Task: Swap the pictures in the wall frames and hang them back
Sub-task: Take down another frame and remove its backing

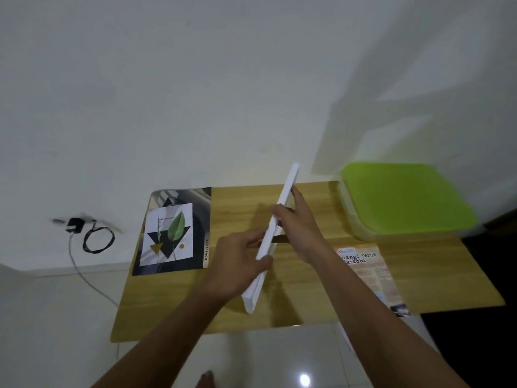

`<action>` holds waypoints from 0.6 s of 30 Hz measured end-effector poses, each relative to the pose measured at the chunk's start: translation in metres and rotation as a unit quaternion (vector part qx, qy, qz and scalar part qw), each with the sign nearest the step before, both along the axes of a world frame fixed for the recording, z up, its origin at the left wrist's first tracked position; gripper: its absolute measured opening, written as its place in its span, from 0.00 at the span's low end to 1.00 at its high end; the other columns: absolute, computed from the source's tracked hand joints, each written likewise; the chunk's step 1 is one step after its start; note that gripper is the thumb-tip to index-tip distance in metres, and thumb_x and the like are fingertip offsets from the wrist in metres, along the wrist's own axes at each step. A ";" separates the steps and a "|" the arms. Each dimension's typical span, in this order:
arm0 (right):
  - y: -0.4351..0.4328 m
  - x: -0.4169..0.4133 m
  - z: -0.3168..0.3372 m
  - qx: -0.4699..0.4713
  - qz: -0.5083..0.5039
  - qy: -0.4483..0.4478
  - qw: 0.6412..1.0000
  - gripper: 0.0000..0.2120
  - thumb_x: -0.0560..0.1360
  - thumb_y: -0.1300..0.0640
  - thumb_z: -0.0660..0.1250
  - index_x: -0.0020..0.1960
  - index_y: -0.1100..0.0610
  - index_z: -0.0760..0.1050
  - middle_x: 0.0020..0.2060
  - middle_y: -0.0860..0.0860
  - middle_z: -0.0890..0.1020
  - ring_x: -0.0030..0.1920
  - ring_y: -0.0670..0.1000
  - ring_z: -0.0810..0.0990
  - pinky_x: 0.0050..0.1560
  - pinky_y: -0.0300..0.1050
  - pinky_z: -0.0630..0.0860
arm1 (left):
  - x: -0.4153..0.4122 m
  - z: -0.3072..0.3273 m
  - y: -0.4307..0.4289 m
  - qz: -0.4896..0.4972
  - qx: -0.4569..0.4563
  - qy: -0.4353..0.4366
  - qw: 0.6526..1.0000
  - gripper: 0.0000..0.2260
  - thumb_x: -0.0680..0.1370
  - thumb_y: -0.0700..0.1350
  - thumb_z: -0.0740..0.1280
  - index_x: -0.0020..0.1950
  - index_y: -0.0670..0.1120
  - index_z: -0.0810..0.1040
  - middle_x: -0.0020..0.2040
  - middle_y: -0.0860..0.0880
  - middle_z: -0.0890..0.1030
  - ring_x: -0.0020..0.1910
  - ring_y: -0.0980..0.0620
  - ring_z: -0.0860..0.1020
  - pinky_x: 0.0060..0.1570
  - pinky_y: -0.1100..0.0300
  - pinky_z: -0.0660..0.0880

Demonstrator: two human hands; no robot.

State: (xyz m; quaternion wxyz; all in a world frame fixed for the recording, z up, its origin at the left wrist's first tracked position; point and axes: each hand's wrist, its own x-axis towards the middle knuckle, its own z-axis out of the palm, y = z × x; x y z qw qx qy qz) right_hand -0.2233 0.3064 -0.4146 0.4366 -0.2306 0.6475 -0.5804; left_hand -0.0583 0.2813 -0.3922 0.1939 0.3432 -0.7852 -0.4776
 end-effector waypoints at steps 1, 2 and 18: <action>0.001 -0.004 -0.001 -0.009 -0.013 0.010 1.000 0.28 0.78 0.58 0.64 0.74 0.40 0.61 0.50 0.52 0.80 0.44 0.50 0.80 0.36 0.43 0.79 | -0.004 -0.003 0.005 -0.004 0.006 0.003 1.000 0.28 0.69 0.39 0.76 0.67 0.55 0.75 0.57 0.63 0.79 0.54 0.71 0.77 0.48 0.76 0.73; 0.003 -0.007 -0.003 -0.018 -0.028 0.015 0.999 0.26 0.78 0.60 0.62 0.72 0.41 0.65 0.50 0.52 0.80 0.44 0.52 0.79 0.35 0.45 0.78 | -0.008 -0.007 0.009 -0.004 0.022 0.005 1.000 0.27 0.70 0.42 0.76 0.67 0.54 0.75 0.58 0.61 0.80 0.54 0.70 0.77 0.49 0.75 0.74; 0.034 -0.055 -0.094 0.077 -0.061 0.076 0.992 0.28 0.76 0.70 0.58 0.64 0.43 0.77 0.52 0.45 0.85 0.49 0.46 0.82 0.53 0.42 0.77 | 0.001 -0.139 -0.062 0.121 0.177 -0.127 0.968 0.31 0.65 0.57 0.77 0.66 0.54 0.73 0.57 0.50 0.82 0.51 0.47 0.82 0.53 0.44 0.80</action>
